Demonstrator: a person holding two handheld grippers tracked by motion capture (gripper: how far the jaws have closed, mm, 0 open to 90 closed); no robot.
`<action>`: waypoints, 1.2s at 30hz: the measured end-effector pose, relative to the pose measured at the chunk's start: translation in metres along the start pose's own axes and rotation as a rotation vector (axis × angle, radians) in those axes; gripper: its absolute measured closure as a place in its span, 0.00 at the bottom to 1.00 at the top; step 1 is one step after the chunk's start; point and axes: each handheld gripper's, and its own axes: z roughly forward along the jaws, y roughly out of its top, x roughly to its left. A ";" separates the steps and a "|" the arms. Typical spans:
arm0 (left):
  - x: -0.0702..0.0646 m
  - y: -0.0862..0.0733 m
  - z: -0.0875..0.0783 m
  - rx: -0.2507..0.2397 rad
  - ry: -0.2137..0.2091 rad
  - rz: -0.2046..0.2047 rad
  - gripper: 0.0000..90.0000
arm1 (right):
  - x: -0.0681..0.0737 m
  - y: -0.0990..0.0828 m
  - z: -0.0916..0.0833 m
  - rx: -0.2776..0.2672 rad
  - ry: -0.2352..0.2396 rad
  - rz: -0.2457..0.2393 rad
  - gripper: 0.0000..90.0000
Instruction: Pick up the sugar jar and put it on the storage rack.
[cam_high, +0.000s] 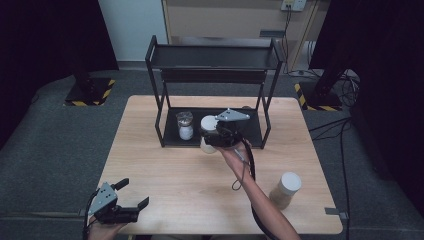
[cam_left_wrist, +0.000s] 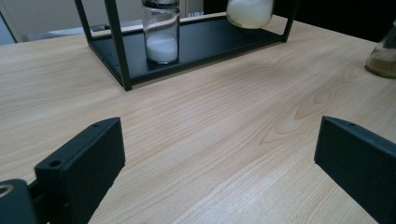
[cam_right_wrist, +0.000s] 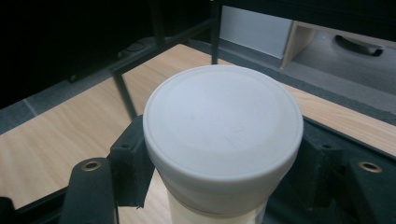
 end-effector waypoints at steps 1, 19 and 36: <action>0.000 0.000 0.000 -0.001 0.000 -0.001 0.01 | -0.001 0.002 0.002 0.000 -0.009 0.002 0.37; 0.000 -0.001 0.000 -0.005 -0.004 0.000 0.01 | -0.014 0.013 0.045 0.019 -0.142 0.032 0.37; 0.001 -0.001 0.000 -0.007 -0.005 -0.003 0.01 | -0.019 -0.001 0.081 0.045 -0.175 0.050 0.37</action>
